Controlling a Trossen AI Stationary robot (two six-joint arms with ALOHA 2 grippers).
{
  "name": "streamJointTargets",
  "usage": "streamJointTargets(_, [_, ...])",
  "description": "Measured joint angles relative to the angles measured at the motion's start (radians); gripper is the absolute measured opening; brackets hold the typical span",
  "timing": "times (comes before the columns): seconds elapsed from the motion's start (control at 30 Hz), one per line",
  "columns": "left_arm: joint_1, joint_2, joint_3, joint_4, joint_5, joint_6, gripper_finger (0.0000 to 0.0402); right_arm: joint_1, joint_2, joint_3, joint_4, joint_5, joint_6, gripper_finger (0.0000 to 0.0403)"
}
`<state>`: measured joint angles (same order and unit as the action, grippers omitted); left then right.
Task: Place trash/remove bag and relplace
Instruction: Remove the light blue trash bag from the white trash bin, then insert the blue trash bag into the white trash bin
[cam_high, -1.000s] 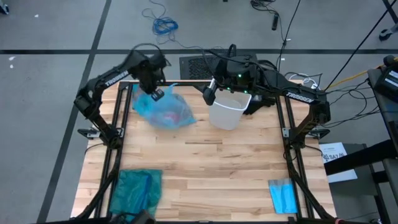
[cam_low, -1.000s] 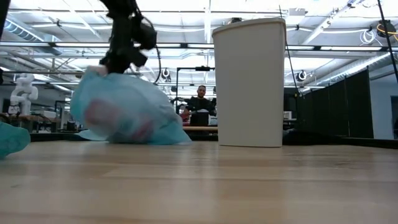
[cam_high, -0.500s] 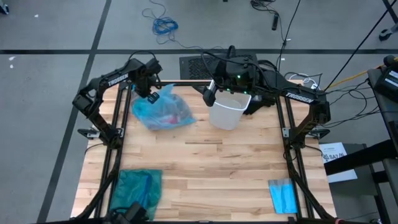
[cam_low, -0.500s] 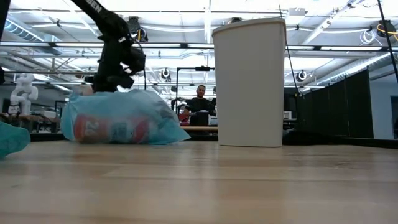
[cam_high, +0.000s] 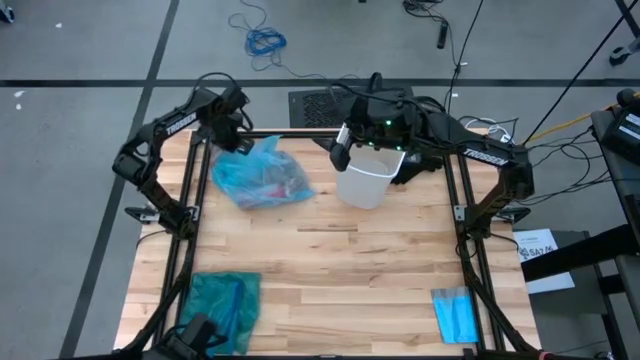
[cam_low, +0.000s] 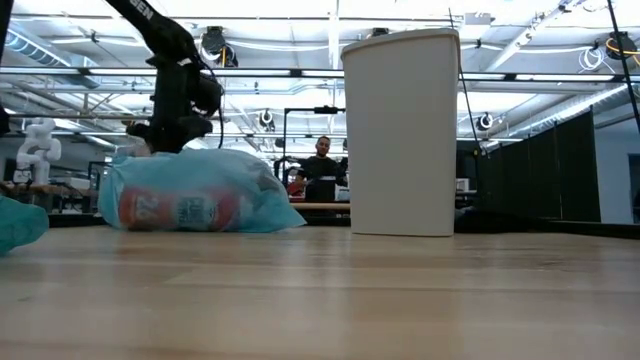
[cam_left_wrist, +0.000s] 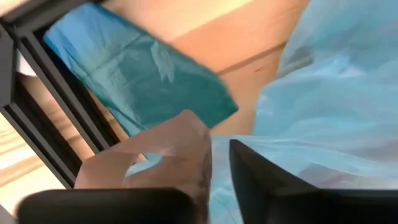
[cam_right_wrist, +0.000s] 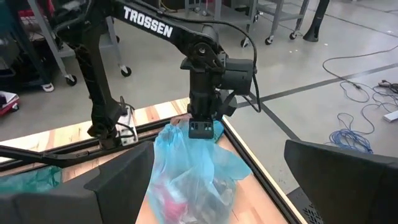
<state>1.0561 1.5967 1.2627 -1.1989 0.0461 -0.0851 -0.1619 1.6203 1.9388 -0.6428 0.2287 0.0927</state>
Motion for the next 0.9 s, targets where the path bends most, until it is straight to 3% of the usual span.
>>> streamJointTargets(0.37, [0.01,-0.11,0.089,-0.081,-0.013,-0.04,0.019,-0.015,-0.067,0.0,-0.008,0.0,-0.025,0.0354])
streamJointTargets(0.9, [0.011,-0.247,0.325,-0.188,-0.028,-0.147,0.0203,-0.015,-0.086,0.0,-0.056,-0.049,-0.026,0.0354])
